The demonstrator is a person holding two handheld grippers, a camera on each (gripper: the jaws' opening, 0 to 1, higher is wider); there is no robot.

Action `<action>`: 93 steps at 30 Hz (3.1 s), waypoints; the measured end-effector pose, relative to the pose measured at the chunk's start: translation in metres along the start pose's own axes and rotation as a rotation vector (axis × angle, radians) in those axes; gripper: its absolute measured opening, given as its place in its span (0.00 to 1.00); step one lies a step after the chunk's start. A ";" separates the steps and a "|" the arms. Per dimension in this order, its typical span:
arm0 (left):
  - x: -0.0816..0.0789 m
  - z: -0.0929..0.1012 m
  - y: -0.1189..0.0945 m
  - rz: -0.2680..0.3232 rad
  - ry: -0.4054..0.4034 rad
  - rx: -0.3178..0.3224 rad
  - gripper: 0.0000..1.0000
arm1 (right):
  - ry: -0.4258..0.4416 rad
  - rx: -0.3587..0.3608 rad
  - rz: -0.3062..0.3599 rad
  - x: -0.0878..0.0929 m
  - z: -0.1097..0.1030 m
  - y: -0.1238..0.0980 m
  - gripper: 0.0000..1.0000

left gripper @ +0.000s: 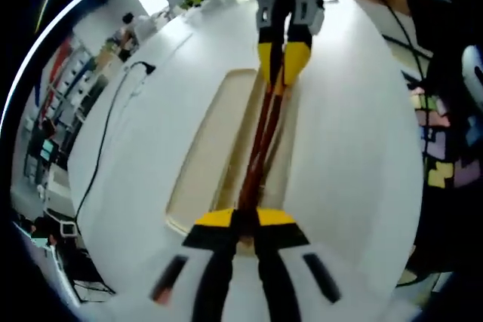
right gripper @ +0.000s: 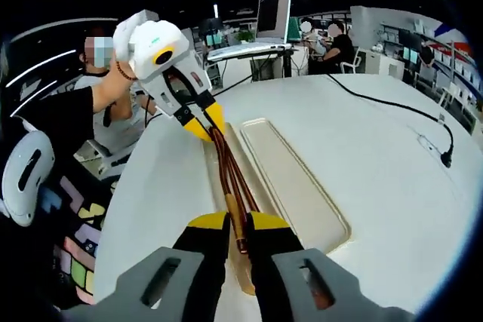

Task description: Arrange the utensils inside the cutlery case until each visible utensil rests in its matching compartment.

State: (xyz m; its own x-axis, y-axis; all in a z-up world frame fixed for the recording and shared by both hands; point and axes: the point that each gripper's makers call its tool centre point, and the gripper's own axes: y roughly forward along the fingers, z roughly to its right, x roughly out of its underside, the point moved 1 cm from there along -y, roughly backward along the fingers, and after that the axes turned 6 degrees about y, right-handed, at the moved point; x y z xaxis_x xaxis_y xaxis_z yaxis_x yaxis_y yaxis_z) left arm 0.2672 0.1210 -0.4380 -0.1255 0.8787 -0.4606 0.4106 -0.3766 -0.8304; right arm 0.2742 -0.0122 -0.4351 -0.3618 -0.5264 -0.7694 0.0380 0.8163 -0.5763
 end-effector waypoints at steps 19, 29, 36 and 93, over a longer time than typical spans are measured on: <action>-0.004 -0.001 -0.016 0.032 0.028 -0.040 0.26 | 0.140 -0.082 -0.019 -0.004 0.005 0.008 0.08; -0.015 -0.017 -0.021 0.103 0.071 -0.149 0.18 | 0.141 -0.035 -0.024 -0.001 0.017 0.003 0.09; -0.016 -0.025 -0.018 0.099 0.043 -0.176 0.11 | 0.107 -0.029 -0.008 -0.005 0.013 -0.006 0.09; 0.045 -0.066 0.013 0.400 -0.762 -0.353 0.14 | 0.229 0.387 0.041 0.018 0.088 -0.026 0.11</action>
State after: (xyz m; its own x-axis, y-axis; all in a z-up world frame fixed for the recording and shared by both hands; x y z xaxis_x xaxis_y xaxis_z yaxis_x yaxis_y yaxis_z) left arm 0.3267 0.1745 -0.4490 -0.4232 0.2260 -0.8774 0.7866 -0.3888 -0.4796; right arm 0.3484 -0.0639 -0.4584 -0.5477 -0.3941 -0.7380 0.3863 0.6633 -0.6409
